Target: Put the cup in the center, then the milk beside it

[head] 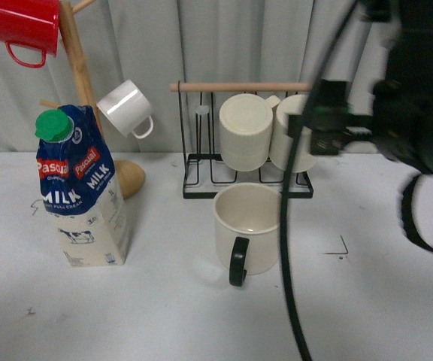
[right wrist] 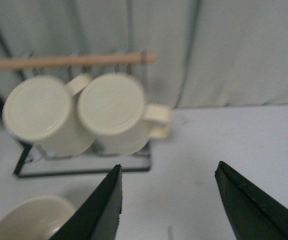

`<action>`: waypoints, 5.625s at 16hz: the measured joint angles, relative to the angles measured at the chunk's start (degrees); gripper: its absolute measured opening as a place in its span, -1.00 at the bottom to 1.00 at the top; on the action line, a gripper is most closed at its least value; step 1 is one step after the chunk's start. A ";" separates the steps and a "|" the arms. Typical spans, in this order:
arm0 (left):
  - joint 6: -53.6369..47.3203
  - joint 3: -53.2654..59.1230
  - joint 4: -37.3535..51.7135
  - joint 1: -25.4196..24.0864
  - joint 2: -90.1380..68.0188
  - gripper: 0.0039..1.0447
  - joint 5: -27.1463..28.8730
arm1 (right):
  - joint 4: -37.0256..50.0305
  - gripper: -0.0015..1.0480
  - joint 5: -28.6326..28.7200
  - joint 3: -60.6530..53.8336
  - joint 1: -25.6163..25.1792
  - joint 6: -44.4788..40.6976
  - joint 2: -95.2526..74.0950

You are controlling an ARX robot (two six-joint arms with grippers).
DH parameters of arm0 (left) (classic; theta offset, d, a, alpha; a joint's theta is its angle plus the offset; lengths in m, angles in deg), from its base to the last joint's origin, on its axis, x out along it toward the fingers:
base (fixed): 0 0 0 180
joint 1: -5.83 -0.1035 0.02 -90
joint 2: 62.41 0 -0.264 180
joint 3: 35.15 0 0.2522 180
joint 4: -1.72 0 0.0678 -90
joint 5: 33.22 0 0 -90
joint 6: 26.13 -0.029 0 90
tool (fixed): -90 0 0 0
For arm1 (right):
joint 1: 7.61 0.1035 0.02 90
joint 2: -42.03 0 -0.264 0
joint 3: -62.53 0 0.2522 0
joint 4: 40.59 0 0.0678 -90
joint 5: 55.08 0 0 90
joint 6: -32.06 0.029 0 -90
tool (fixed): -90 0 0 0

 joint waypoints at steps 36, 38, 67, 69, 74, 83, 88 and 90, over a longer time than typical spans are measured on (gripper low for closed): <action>0.00 0.00 0.04 0.00 0.00 0.88 -0.13 | -27.39 -0.96 20.46 -44.48 -22.32 -6.69 88.65; 0.00 0.00 0.07 0.00 0.00 0.88 -0.13 | -29.75 -0.96 20.46 -44.48 -22.32 -6.69 90.62; 6.93 -19.15 17.70 2.27 -61.20 0.88 -4.66 | -38.99 0.87 20.59 -44.48 -22.32 -6.75 99.69; 6.40 -24.33 22.51 3.30 -73.20 0.88 -4.85 | -38.99 0.87 20.57 -44.48 -22.32 -6.73 99.69; 3.21 -31.10 28.76 5.97 -88.43 0.88 -3.08 | -38.99 0.87 20.59 -44.48 -22.32 -6.73 99.69; 2.21 -37.75 34.88 7.52 -98.51 0.27 3.98 | -38.97 0.87 20.57 -44.48 -22.32 -6.73 99.69; 2.45 -37.11 35.30 8.04 -97.72 -0.78 5.03 | -38.99 0.87 20.59 -44.48 -22.32 -6.75 99.69; 2.56 -36.02 33.31 8.11 -95.32 -0.90 5.90 | -38.99 0.87 20.59 -44.48 -22.32 -6.75 99.69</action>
